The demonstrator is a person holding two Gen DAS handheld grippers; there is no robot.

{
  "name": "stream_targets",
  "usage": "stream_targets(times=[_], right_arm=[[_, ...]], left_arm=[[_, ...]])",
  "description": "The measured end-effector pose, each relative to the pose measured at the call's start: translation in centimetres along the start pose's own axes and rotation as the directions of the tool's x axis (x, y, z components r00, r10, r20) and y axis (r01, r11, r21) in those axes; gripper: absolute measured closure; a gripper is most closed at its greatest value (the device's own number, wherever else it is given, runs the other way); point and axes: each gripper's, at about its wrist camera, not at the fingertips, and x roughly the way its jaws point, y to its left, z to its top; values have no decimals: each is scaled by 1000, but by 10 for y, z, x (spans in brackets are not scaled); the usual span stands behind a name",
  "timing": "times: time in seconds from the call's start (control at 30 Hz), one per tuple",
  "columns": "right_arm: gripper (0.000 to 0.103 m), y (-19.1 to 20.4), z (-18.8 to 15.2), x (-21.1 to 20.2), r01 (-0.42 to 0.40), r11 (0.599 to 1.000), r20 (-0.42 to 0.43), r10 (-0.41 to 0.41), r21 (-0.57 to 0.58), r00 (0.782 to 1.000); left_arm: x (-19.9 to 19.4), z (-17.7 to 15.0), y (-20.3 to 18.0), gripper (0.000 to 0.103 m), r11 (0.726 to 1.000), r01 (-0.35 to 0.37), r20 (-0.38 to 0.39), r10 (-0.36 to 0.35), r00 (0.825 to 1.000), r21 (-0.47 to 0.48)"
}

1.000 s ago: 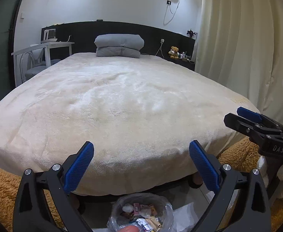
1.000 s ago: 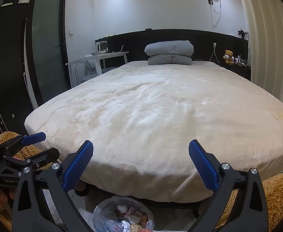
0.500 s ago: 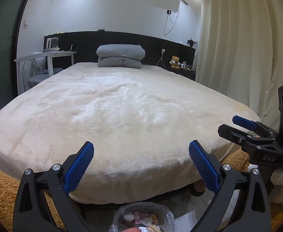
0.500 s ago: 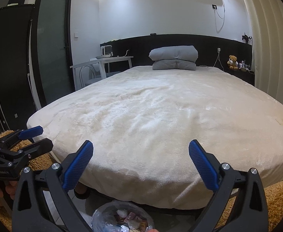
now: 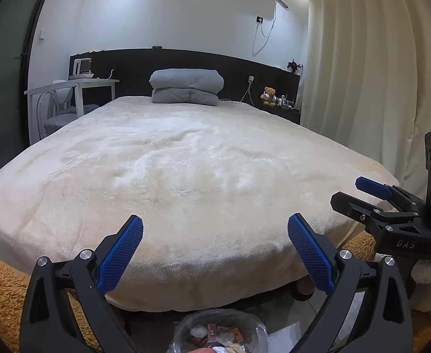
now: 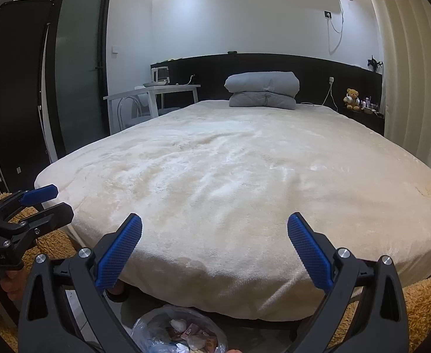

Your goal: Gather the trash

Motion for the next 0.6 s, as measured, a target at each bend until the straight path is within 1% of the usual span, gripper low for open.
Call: stream_targets(times=[0.6], right_arm=[[5, 1, -1, 1, -5, 1000, -10, 5, -5, 1000]], left_arm=[[-1, -1, -1, 6, 1000, -1, 2, 1, 1000, 4]])
